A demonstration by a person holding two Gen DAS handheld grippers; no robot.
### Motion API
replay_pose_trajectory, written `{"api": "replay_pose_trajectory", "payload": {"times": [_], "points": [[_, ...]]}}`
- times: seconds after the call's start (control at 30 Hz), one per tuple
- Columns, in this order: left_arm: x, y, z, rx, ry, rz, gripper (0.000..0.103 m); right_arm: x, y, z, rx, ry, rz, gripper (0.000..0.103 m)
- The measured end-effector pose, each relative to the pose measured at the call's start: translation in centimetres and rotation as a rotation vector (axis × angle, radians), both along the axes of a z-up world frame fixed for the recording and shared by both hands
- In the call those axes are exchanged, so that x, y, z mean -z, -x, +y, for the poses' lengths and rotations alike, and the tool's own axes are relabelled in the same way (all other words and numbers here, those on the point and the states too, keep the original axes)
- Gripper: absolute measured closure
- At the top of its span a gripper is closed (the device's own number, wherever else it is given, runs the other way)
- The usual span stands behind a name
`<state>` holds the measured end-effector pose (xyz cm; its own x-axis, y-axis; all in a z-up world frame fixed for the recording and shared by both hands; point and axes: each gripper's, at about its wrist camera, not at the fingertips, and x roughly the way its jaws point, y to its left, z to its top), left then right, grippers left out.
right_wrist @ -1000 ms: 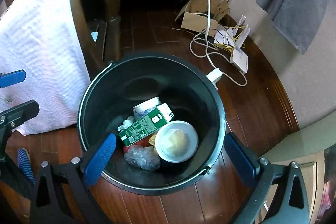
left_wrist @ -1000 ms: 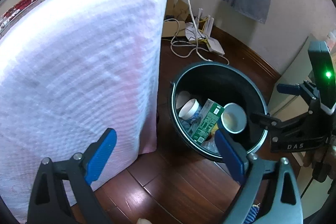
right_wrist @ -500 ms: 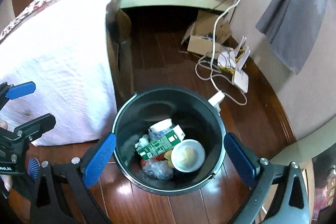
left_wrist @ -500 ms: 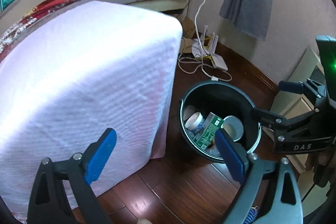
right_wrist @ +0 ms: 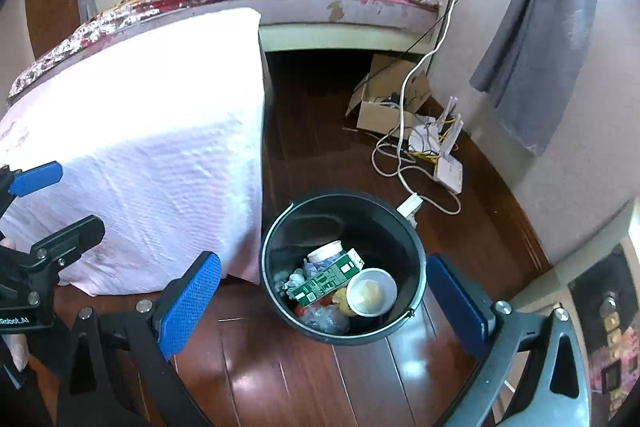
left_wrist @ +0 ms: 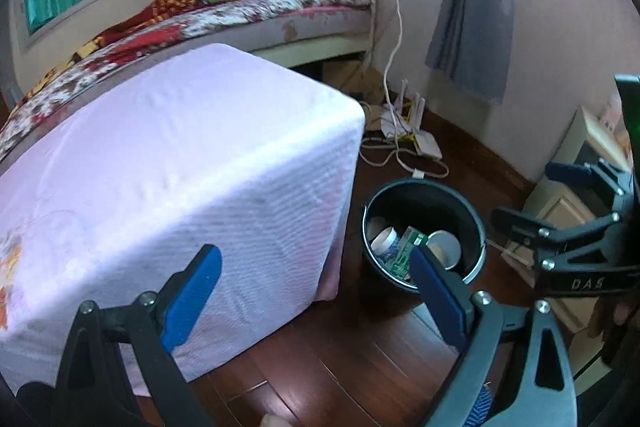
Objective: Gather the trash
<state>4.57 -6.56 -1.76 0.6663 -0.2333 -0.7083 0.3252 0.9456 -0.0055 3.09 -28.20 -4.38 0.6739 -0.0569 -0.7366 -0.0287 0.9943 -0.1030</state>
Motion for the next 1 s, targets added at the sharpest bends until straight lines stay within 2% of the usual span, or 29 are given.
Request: {"api": "replay_pose_trajectory", "payload": {"times": [0.23, 0.43, 0.63, 0.83, 1.0], "points": [[-5.5, 3.4, 1.9, 0.005, 0.019, -0.111, 0.005, -5.9, 4.2, 2.5, 0.034, 0.018, -0.073, 0.0], [-8.1, 6.0, 2.7, 0.005, 0.036, -0.125, 0.005, -10.3, 8.8, 3.1, 0.083, -0.009, -0.122, 0.0], [-11.6, 10.2, 3.3, 0.033, 0.037, -0.222, 0.001, -15.1, 13.6, 4.3, 0.12, -0.023, -0.21, 0.0], [-13.6, 12.4, 4.2, 0.039, 0.05, -0.28, 0.001, -18.7, 17.2, 6.2, 0.121, 0.005, -0.286, 0.0], [-14.3, 12.7, 4.8, 0.031, 0.068, -0.309, 0.001, -20.4, 18.6, 7.4, 0.119, 0.029, -0.326, 0.0]]}}
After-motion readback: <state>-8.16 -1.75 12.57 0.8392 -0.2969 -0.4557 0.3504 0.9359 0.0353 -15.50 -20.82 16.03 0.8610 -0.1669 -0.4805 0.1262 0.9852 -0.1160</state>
